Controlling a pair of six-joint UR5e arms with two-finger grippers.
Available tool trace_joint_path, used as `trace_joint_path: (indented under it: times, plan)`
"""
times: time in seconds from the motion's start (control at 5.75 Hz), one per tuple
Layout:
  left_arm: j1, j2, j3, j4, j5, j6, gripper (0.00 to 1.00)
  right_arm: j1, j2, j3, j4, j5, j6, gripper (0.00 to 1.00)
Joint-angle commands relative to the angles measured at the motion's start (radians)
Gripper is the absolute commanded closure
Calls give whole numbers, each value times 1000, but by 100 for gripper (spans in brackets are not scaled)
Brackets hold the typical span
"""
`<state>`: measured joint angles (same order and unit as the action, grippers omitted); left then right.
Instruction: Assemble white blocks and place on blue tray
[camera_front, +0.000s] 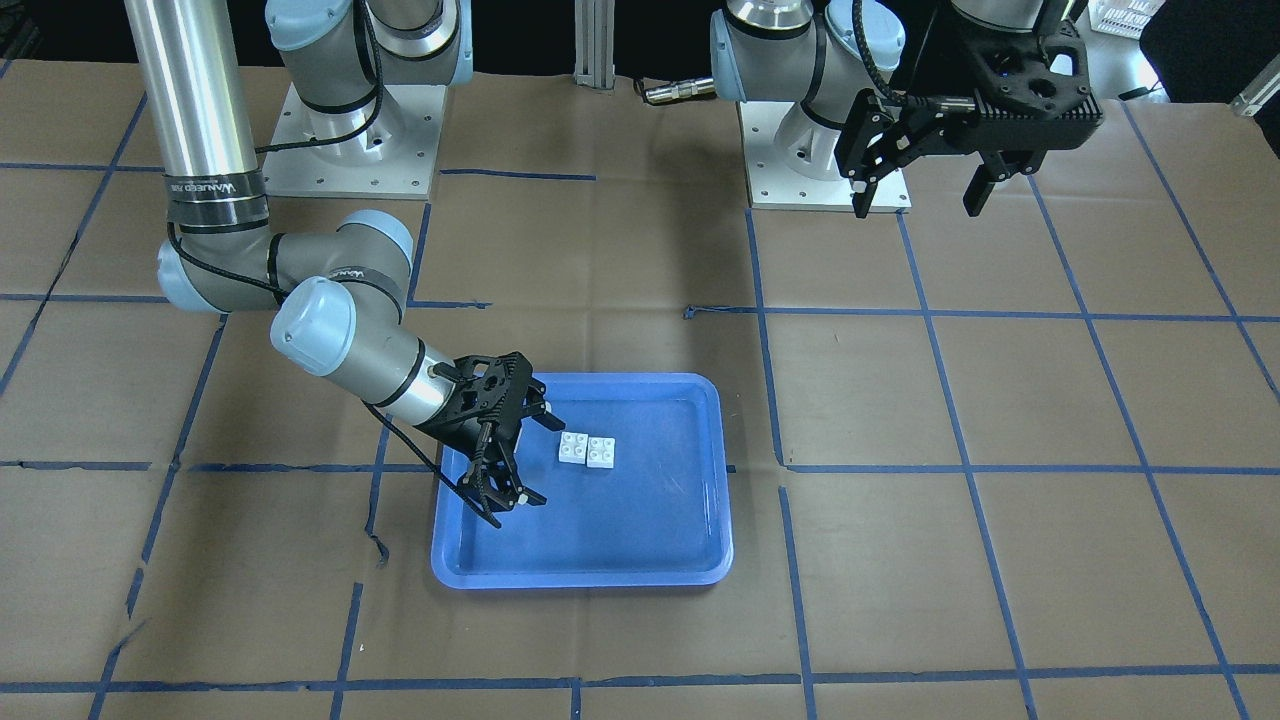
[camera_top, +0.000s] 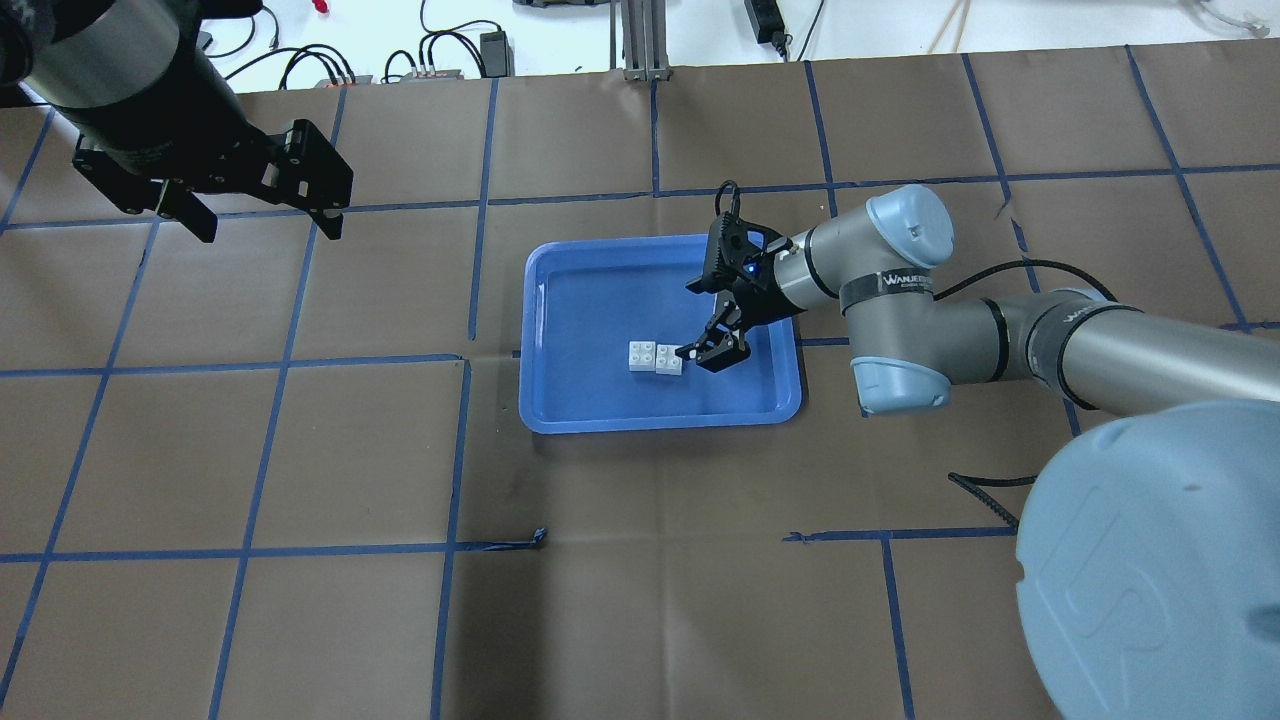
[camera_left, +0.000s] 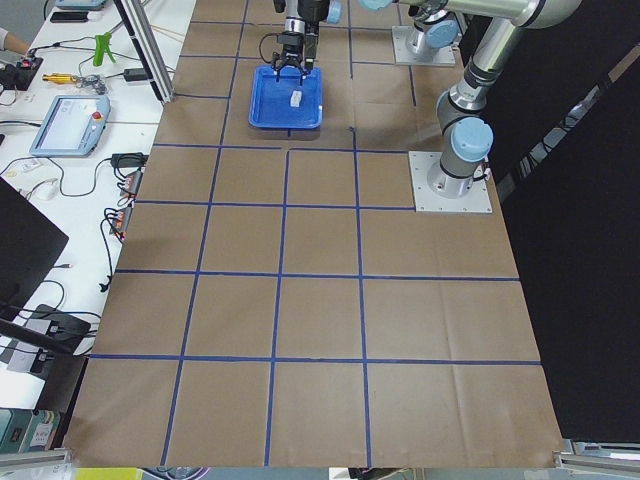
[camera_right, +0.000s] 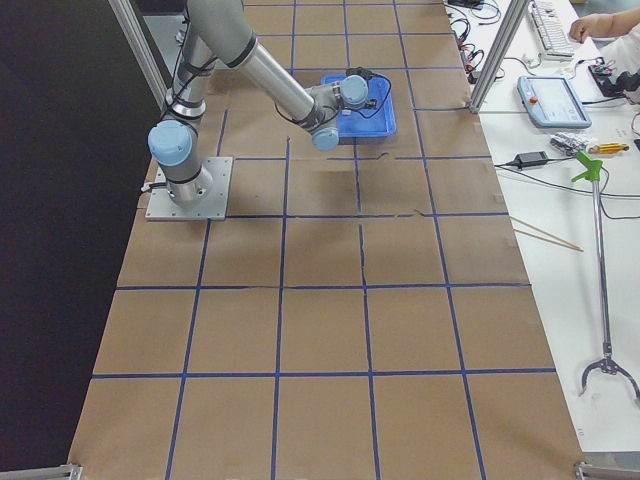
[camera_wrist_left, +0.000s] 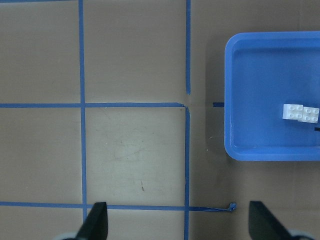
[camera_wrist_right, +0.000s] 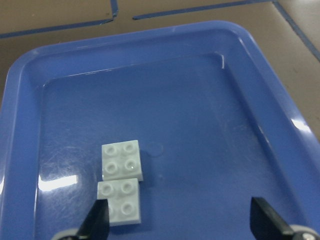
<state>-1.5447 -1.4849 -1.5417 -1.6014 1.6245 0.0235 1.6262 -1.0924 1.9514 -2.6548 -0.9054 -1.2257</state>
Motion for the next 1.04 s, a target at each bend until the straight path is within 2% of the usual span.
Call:
trace_joint_path:
  times: [0.0,0.17,0.35,0.7,0.87]
  plan:
    - [0,0,0,0,0,1,1,0,-67,-101,240,-82,25,0]
    - [0,0,-2,0,0,1,1,0,-105,-147,374,-134,43,0]
    - [0,0,-2,0,0,1,1,-2,-136,-196,492,-232,122,0]
    - [0,0,-2,0,0,1,1,-11,-216,-259,706,-417,464,0]
    - [0,0,-2,1,0,1,1,-12,-236,-268,746,-488,662,0]
